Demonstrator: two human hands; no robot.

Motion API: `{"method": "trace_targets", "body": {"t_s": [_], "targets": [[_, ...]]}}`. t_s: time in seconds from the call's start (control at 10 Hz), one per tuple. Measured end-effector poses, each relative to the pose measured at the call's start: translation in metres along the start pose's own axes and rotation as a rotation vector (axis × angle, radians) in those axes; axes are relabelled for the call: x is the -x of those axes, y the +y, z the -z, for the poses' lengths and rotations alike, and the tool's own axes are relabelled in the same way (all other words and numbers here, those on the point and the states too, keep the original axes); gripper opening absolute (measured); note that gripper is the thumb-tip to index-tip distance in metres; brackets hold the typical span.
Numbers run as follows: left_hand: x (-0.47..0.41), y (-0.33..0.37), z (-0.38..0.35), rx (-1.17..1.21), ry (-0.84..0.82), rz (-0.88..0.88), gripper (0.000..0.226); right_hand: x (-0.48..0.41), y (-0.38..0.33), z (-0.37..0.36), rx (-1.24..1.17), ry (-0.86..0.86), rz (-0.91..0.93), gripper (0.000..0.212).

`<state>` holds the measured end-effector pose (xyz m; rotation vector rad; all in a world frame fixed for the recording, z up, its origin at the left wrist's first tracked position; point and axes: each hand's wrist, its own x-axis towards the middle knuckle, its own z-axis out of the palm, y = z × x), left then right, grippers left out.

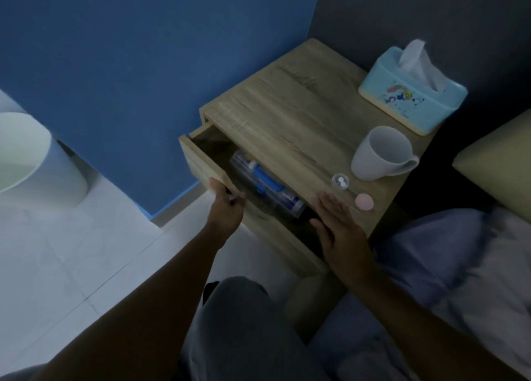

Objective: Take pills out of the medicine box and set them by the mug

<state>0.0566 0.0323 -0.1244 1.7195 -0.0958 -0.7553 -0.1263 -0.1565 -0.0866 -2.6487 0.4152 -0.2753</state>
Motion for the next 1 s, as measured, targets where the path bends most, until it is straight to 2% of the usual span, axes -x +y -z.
{"method": "trace_targets", "body": {"t_s": [0.2, 0.3, 0.5, 0.7, 0.9, 1.0], "targets": [[-0.03, 0.011, -0.026, 0.014, -0.011, 0.001, 0.084, 0.0, 0.0, -0.003, 0.025, 0.077, 0.067, 0.045], [-0.039, 0.019, -0.042, 0.009, 0.023, -0.014, 0.088, 0.001, -0.002, -0.002, 0.044, 0.076, 0.069, 0.042], [-0.055, 0.024, -0.056, -0.077, 0.041, -0.005, 0.093, -0.001, -0.007, 0.001, 0.097, 0.05, 0.058, 0.055], [-0.056, 0.032, -0.053, -0.125, 0.016, -0.003, 0.09, 0.003, -0.003, 0.0, 0.139, 0.03, 0.073, 0.049], [-0.019, 0.043, -0.028, -0.46, -0.066, -0.046, 0.068, 0.002, -0.002, 0.002, 0.144, -0.028, 0.082, 0.051], [0.018, 0.065, -0.021, -0.613, -0.001, -0.198, 0.061, 0.001, -0.009, 0.005, 0.196, -0.09, 0.054, 0.049]]}}
